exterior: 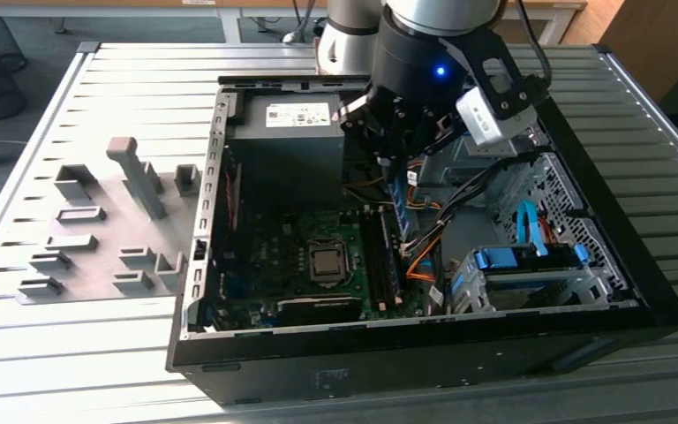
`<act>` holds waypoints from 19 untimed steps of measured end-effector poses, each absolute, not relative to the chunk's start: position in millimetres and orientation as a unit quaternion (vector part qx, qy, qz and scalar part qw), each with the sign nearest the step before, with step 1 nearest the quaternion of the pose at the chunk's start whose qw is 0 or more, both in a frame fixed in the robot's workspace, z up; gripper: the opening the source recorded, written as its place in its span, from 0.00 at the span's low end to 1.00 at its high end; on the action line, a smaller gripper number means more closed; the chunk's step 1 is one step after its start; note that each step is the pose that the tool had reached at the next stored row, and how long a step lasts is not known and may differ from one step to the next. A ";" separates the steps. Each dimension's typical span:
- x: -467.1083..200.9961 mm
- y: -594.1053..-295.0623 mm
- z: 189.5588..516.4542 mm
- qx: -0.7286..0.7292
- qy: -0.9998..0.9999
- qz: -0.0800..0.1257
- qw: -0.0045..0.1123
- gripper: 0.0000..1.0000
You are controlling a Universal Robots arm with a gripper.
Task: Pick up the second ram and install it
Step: 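Insert the second ram into the second slot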
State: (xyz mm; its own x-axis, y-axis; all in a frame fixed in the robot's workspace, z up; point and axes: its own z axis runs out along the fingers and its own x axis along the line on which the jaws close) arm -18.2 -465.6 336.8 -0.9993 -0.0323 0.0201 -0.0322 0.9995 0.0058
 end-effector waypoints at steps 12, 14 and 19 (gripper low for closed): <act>-18.6 -467.8 317.6 0.002 -1.000 -0.003 0.011 0.14; -18.5 -467.8 313.9 -0.005 -1.000 -0.003 0.011 0.14; -18.8 -467.8 307.6 -0.008 -1.000 -0.003 0.011 0.14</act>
